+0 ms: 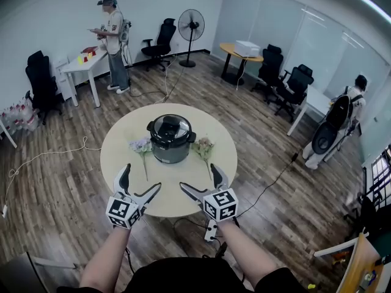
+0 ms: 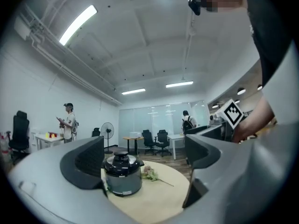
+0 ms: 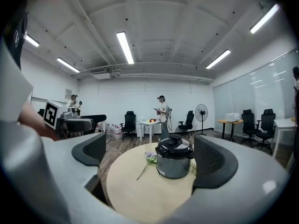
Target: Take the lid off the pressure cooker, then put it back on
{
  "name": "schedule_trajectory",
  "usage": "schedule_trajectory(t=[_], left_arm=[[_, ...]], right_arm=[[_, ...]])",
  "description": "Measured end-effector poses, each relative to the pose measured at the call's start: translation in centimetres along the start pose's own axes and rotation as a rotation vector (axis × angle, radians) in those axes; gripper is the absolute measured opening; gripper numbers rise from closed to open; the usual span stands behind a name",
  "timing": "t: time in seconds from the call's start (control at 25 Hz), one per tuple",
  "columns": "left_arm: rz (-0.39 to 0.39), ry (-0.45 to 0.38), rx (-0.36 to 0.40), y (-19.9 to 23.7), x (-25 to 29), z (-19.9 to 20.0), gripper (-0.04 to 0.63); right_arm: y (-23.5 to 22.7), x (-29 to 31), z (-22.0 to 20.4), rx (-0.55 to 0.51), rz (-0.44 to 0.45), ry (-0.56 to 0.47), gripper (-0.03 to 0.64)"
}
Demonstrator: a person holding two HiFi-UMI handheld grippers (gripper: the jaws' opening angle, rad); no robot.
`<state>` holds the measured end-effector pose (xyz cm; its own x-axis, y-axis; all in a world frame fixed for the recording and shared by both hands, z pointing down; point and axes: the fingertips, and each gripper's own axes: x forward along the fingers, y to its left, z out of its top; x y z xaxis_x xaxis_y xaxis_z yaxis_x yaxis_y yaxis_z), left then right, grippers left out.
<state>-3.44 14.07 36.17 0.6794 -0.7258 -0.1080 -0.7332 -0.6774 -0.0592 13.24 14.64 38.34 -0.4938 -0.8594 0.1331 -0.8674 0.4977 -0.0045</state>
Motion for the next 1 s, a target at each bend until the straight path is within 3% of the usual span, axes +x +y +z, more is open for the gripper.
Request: schedule_trajectory(t=[0.24,0.32,0.48,0.68,1.0], left_arm=[[0.009,0.055,0.03,-1.1,1.3,-1.9,0.534],[0.01,0.084,0.02,-1.1,1.7,-2.8,0.501],[0.031,0.13,0.024,-0.1,2.4,-4.3,0.499],[0.043,0.143,0.024,3.0,4.9,-6.9,0.48],[-0.008,0.201,-0.007,9.3,11.2,-13.6,0.486]], right_arm=[[-1.7,0.3,1.1,-0.03,0.043,-0.026,0.592],[-2.6,0.9,1.1,-0.042,0.05,-0.016,0.591],[-3.6,2.6,1.5,-0.045,0.071,-0.016,0.588],[-5.4,7.0,2.8,-0.083,0.075,-0.029,0.581],[-8.9,16.6,4.7,-0.157,0.068,0.021,0.553]])
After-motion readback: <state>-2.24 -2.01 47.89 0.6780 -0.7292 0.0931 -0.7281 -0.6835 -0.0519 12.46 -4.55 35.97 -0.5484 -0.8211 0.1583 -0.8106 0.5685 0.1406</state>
